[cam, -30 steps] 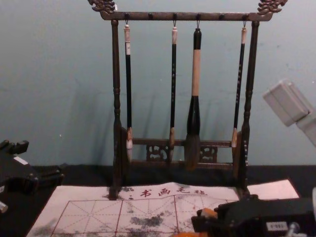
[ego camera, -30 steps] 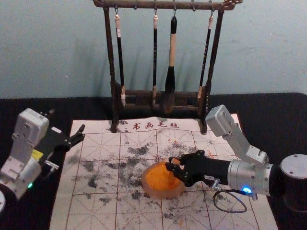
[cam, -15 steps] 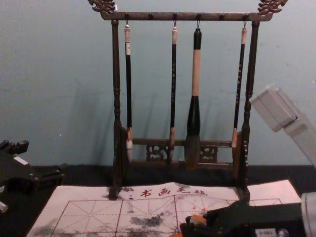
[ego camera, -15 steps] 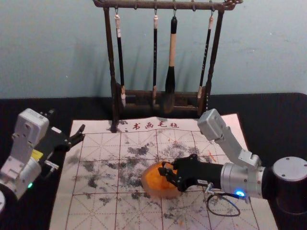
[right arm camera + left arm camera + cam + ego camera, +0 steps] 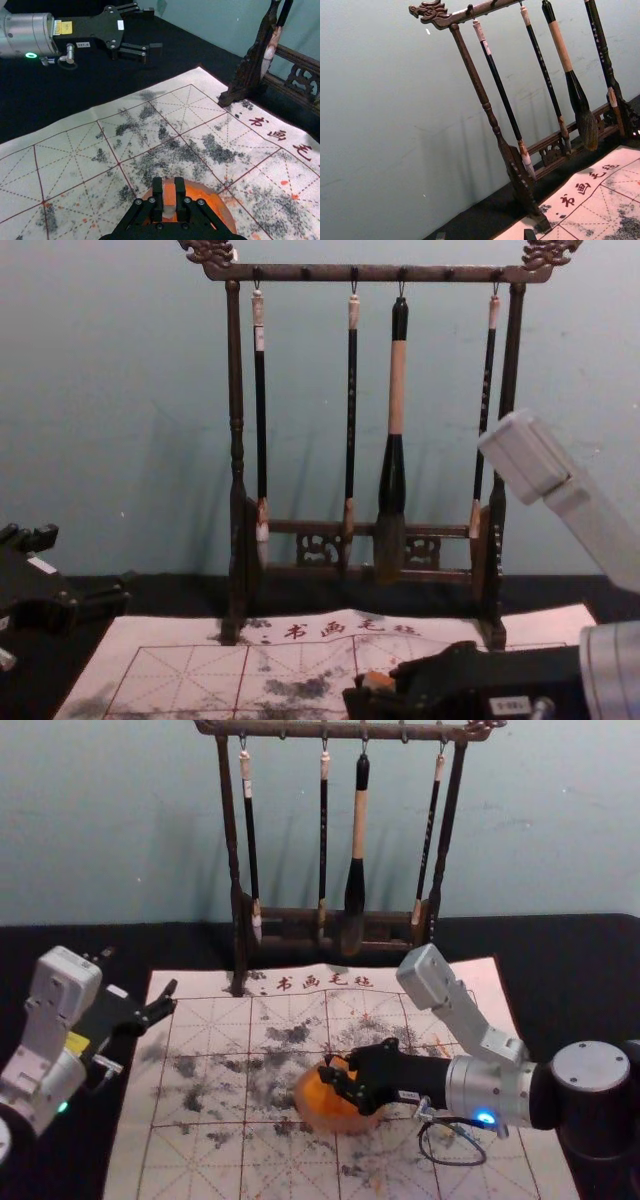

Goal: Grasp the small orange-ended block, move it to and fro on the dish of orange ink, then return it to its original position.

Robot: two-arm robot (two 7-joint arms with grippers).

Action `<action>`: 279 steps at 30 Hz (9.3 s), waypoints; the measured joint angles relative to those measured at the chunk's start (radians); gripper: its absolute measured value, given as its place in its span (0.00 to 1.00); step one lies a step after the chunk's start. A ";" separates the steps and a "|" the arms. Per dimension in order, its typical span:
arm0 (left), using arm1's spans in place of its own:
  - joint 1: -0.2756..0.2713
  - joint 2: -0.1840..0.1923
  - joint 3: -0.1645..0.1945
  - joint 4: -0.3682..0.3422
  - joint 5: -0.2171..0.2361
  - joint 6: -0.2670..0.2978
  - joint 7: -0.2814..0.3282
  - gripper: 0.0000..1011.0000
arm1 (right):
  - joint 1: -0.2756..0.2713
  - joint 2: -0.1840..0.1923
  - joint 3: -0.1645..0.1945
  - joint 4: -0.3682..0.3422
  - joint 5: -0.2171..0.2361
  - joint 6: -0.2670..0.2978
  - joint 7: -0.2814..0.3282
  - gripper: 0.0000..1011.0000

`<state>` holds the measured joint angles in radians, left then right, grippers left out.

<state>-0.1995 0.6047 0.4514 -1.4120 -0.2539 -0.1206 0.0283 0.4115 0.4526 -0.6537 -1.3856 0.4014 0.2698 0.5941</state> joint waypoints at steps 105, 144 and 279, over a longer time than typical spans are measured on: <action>0.000 0.000 0.000 0.000 0.000 0.000 0.000 1.00 | 0.045 -0.040 0.020 0.075 -0.044 -0.013 -0.022 0.04; 0.000 0.000 0.000 0.000 0.000 0.000 0.000 1.00 | -0.019 0.011 0.020 -0.017 -0.018 0.012 0.002 0.04; 0.000 0.000 0.000 0.000 0.000 0.000 0.000 1.00 | -0.303 0.156 0.276 -0.288 0.057 0.022 -0.202 0.04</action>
<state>-0.1995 0.6047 0.4514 -1.4120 -0.2539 -0.1205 0.0283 0.1089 0.6085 -0.3777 -1.6740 0.4581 0.2923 0.3917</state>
